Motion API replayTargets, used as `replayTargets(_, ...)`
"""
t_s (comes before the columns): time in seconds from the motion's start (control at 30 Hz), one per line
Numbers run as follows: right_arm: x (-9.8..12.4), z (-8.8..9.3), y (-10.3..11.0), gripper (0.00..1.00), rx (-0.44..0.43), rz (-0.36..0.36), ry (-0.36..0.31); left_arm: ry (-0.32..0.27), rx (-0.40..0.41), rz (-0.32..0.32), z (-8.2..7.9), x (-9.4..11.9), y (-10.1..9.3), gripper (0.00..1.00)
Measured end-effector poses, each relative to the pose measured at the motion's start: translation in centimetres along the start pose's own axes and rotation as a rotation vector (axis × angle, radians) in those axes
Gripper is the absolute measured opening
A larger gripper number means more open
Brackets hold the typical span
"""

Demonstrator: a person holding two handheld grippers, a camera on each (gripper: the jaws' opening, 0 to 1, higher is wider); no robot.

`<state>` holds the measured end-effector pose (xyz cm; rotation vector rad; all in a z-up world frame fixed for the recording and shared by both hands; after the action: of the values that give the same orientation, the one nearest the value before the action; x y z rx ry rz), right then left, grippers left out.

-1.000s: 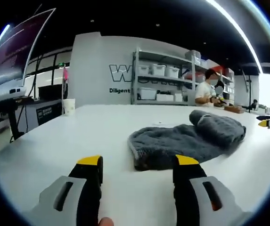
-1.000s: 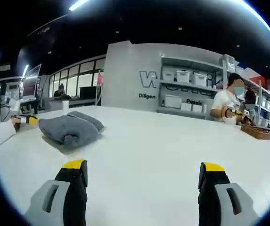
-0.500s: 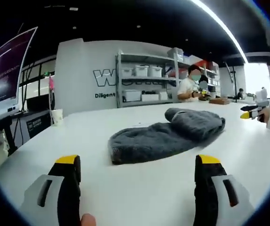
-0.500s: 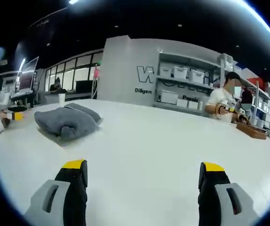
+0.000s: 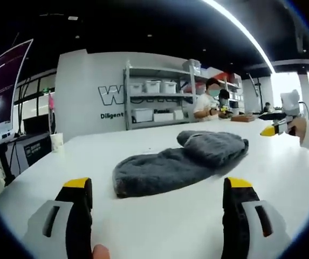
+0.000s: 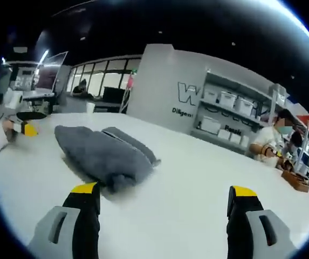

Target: Open the folded towel by lifting each exposed corner and separating the folded layers until the towel lies flat within the target outline without major curled edges

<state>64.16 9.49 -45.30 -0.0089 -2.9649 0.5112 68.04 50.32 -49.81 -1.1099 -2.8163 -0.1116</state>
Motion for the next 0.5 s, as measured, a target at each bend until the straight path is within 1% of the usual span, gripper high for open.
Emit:
replayTargets(0.07,-0.7,-1.5,1.9,1.0,0.038,-0.032,-0.013,0.003,-0.002,-0.002,0.0,0.0,0.0,1.0)
replayTargets(0.1,-0.8,-1.7,2.2,1.0,0.043,-0.038,-0.015,0.004,-0.004,-0.003,0.0,-0.1,0.0,1.0)
replayTargets(0.17,-1.9,-3.3,4.6,1.0,0.076,-0.078,-0.033,0.015,-0.01,-0.005,0.1,-0.1,0.0,1.0)
replayTargets(0.23,-2.7,-3.9,6.0,1.0,0.115,-0.099,-0.036,0.014,-0.013,-0.005,0.1,-0.1,0.0,1.0)
replayTargets(0.3,-3.5,-4.6,8.1,1.0,0.161,-0.127,-0.036,0.013,-0.014,-0.003,0.0,-0.1,-0.1,1.0)
replayTargets(0.33,-3.6,-4.6,8.4,0.99,0.172,-0.135,-0.038,0.013,-0.014,-0.003,0.0,-0.1,-0.1,1.0)
replayTargets(0.43,-4.6,-5.2,11.4,0.98,0.256,-0.163,-0.059,0.012,-0.018,-0.005,0.0,-0.1,-0.1,1.0)
replayTargets(0.47,-4.8,-5.2,11.9,0.97,0.271,-0.165,-0.062,0.013,-0.018,-0.005,0.0,-0.2,-0.1,1.0)
replayTargets(0.5,-5.1,-5.2,12.8,0.95,0.307,-0.166,-0.073,0.014,-0.017,-0.006,0.0,-0.2,-0.1,1.0)
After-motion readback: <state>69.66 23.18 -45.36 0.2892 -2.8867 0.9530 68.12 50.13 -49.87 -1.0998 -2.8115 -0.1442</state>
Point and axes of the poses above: the point that each gripper's makers call its tool centre point, and the gripper's own axes: x roughly backward along the fingers, y roughly to its left, z roughly out of its underside, the point moved 9 cm from there along x, roughly backward along the fingers, and after that the axes turned 14 degrees about z, right-handed, at the moved point
